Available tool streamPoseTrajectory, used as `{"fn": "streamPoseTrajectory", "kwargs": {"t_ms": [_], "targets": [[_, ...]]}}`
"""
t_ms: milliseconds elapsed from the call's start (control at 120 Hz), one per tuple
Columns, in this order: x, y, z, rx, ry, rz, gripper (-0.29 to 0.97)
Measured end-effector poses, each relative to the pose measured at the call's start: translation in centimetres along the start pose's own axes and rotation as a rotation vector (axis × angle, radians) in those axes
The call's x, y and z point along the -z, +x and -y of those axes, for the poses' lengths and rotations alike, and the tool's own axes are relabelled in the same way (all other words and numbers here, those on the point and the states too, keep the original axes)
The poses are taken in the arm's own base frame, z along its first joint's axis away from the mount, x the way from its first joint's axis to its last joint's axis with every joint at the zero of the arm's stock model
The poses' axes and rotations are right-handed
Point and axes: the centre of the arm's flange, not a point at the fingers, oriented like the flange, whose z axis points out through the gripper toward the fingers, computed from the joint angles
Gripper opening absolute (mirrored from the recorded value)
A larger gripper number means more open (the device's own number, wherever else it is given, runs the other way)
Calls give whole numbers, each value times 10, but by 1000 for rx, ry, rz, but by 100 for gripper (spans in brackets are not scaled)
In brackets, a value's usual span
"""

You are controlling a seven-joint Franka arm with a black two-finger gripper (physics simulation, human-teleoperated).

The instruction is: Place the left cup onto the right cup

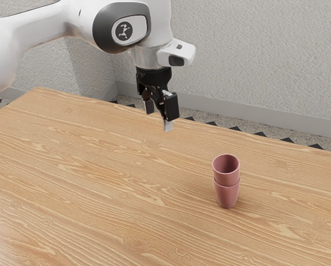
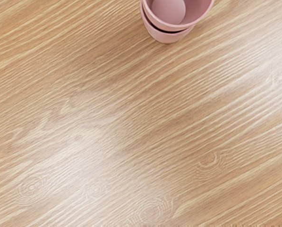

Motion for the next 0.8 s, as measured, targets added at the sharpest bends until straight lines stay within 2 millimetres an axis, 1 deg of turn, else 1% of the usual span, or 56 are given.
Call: {"fn": "streamPoseTrajectory", "kwargs": {"t_ms": [800], "targets": [[0,0,0,-25,0,2,66]]}}
